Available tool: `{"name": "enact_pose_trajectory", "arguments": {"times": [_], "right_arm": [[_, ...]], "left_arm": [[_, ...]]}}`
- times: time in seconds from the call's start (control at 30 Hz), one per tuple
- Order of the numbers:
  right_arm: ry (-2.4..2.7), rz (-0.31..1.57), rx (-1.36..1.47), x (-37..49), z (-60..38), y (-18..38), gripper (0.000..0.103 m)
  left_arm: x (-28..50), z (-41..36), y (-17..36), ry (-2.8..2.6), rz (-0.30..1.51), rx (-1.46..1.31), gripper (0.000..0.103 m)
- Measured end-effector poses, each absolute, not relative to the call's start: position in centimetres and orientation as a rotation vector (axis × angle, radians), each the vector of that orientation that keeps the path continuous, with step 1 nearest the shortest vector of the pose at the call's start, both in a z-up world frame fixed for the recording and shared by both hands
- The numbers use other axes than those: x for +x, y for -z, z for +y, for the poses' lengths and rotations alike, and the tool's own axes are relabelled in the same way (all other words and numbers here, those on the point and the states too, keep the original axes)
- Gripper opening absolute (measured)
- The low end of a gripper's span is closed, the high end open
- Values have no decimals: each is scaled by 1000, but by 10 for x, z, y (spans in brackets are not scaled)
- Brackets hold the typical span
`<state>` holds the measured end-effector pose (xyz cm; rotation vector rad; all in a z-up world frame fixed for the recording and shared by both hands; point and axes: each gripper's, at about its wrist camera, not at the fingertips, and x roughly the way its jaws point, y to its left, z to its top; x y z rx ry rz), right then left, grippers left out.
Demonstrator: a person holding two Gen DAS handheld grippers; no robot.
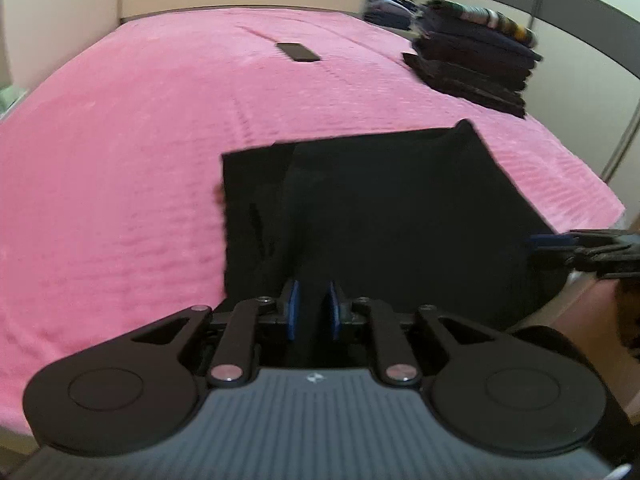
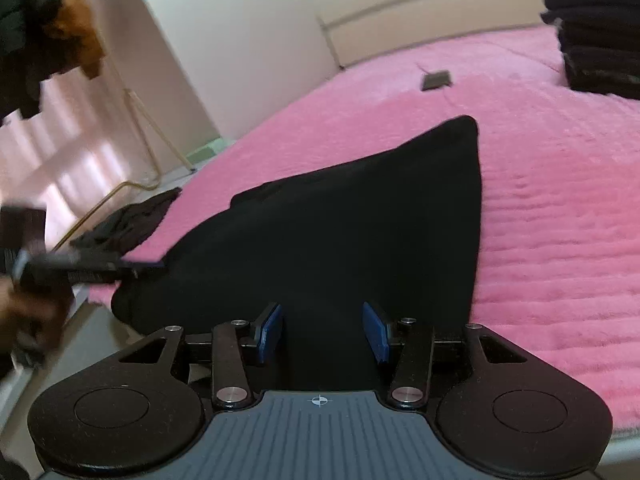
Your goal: Fold clothes
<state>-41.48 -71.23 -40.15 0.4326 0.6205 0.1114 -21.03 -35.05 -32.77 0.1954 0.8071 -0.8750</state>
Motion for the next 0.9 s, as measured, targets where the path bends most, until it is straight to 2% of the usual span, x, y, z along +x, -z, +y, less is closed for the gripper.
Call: {"name": "enact_pose_trajectory", "arguments": {"times": [0.17, 0.33, 0.43, 0.7, 0.9], "right_arm": [[-174, 612, 313, -401, -679, 375, 49], [-191, 696, 269, -382, -660, 403, 49], [-149, 672, 299, -393, -675, 399, 49], [-50, 611, 333, -434, -710, 399, 49], [-37, 583, 382, -443, -711, 407, 49]], "left_arm": [[-201, -352, 340, 853, 773, 189, 16], [-195, -348, 344, 849, 782, 158, 13], [-199, -340, 333, 846, 775, 179, 10], [-243, -316, 296, 862, 690, 144, 11], [-242, -322, 338, 820, 788, 207, 12]]}}
